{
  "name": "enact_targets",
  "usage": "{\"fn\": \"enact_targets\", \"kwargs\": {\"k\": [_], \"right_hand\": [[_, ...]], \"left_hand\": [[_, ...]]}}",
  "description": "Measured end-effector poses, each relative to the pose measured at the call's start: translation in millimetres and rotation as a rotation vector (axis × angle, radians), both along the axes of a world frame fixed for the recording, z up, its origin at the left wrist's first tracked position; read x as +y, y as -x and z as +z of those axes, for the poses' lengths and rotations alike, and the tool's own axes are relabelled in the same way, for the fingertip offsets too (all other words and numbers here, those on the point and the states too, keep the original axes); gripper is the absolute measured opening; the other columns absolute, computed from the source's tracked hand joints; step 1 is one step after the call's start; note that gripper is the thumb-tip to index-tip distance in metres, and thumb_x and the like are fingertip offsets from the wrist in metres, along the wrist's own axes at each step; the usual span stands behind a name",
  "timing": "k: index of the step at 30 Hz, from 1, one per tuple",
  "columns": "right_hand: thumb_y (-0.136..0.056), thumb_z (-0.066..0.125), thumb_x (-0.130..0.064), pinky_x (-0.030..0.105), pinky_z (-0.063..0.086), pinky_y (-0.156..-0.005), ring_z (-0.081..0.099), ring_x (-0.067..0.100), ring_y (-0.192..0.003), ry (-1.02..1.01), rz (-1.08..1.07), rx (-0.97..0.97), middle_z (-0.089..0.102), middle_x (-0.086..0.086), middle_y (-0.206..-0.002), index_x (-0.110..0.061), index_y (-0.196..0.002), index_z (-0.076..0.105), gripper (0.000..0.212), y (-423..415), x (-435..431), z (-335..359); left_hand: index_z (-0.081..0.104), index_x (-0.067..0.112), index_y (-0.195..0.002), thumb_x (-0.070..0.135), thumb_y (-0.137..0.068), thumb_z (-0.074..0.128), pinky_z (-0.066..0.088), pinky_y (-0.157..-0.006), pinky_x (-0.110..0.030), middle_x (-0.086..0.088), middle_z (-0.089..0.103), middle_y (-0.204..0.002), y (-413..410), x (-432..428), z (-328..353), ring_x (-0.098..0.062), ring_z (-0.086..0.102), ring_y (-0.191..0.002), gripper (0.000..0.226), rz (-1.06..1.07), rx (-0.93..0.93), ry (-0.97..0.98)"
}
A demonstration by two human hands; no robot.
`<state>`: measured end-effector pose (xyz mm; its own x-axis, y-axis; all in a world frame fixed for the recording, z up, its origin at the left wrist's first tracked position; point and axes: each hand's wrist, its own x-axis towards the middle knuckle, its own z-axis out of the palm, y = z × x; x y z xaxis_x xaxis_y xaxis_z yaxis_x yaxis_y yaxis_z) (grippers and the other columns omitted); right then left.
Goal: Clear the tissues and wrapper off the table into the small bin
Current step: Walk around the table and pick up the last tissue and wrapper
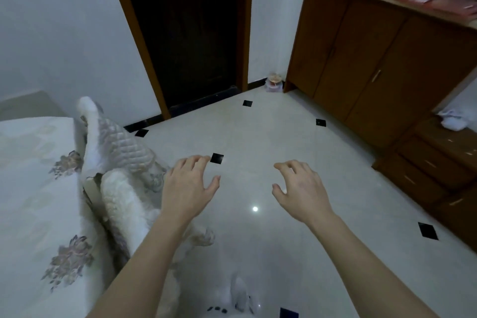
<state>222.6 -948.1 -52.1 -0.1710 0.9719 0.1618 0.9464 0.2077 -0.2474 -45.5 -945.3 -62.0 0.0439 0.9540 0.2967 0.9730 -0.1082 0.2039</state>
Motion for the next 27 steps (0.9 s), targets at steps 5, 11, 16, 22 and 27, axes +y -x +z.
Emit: {"fn": "enact_targets", "kwargs": {"k": [5, 11, 16, 22, 27], "right_hand": [[-0.085, 0.061, -0.034, 0.041, 0.045, -0.090, 0.053, 0.026, -0.114, -0.001, 0.057, -0.008, 0.061, 0.003, -0.119, -0.018, -0.127, 0.059, 0.044, 27, 102, 2], [-0.085, 0.061, -0.034, 0.040, 0.047, -0.087, 0.055, 0.025, -0.111, 0.017, 0.129, 0.007, 0.062, 0.002, -0.117, -0.019, -0.124, 0.060, 0.042, 56, 193, -10], [-0.083, 0.065, -0.032, 0.041, 0.048, -0.085, 0.058, 0.026, -0.107, 0.008, 0.187, 0.033, 0.064, 0.004, -0.113, -0.018, -0.122, 0.062, 0.042, 77, 275, -19], [-0.081, 0.067, -0.030, 0.041, 0.050, -0.084, 0.059, 0.025, -0.105, -0.046, 0.275, 0.080, 0.064, 0.005, -0.111, -0.016, -0.120, 0.063, 0.041, 105, 403, -23], [-0.084, 0.063, -0.032, 0.041, 0.048, -0.089, 0.056, 0.024, -0.110, -0.032, 0.379, 0.088, 0.062, 0.003, -0.116, -0.018, -0.124, 0.060, 0.042, 131, 519, -10]], "left_hand": [[0.061, 0.019, -0.121, 0.052, -0.085, 0.049, 0.050, -0.082, -0.041, -0.002, 0.066, -0.116, 24, 85, 2, -0.026, 0.059, -0.105, 0.051, 0.056, 0.001, -0.021], [0.060, 0.020, -0.124, 0.055, -0.086, 0.046, 0.050, -0.084, -0.040, 0.000, 0.065, -0.120, 39, 157, -3, -0.024, 0.058, -0.109, 0.053, 0.109, 0.013, 0.035], [0.059, 0.021, -0.126, 0.055, -0.088, 0.043, 0.050, -0.088, -0.040, 0.000, 0.064, -0.122, 48, 223, -6, -0.022, 0.057, -0.111, 0.054, 0.157, 0.014, 0.058], [0.058, 0.022, -0.127, 0.055, -0.088, 0.046, 0.049, -0.090, -0.040, 0.002, 0.064, -0.123, 59, 324, -5, -0.022, 0.058, -0.112, 0.052, 0.215, 0.097, 0.066], [0.057, 0.024, -0.129, 0.058, -0.088, 0.043, 0.048, -0.091, -0.040, 0.003, 0.063, -0.125, 75, 418, 8, -0.021, 0.057, -0.114, 0.054, 0.337, 0.112, 0.093]]}}
